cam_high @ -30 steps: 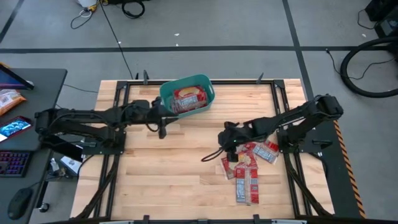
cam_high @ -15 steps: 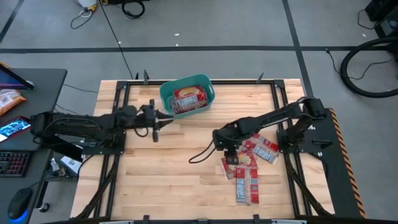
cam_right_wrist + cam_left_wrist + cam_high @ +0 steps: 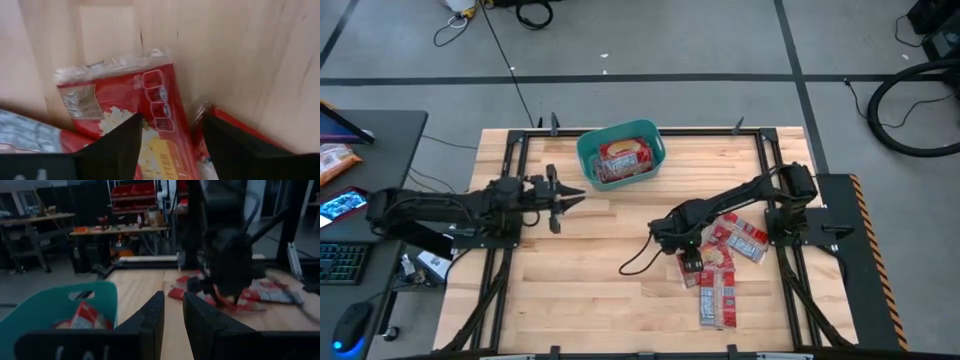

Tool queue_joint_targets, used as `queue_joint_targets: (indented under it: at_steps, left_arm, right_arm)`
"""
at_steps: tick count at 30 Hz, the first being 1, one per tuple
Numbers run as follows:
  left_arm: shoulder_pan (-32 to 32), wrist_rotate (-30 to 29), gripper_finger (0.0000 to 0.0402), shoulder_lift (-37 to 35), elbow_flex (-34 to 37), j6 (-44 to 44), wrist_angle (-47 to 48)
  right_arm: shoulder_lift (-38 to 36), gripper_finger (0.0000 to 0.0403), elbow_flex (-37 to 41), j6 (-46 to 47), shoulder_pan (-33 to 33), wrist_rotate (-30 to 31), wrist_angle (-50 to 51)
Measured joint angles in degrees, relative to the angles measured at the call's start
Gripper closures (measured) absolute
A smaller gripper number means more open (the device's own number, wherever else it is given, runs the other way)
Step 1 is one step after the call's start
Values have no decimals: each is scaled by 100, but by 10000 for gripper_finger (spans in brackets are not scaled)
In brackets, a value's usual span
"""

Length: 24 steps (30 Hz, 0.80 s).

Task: Sort popcorn bags into baskets
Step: Put the red popcorn bag into the green bin

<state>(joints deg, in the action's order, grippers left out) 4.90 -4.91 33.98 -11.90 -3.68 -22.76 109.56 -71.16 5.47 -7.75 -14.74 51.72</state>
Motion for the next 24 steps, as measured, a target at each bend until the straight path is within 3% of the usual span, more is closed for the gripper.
queue_joint_targets:
  at_steps: [6, 11, 15, 24]
  left_arm:
    - [-221, 357, 326, -222, 110, 33, 358]
    - [-487, 1004, 326, -176, 116, 319, 805]
    - [-722, 1170, 326, -178, 118, 595, 960]
    - [-941, 1168, 326, -176, 118, 610, 1003]
  right_arm:
    - [102, 247, 0, -502, -84, 97, 7]
    - [90, 327, -2, -412, -89, 291, -20]
    - [90, 392, -2, -372, -85, 355, -25]
    - [90, 397, -232, -294, -38, 1386, 309]
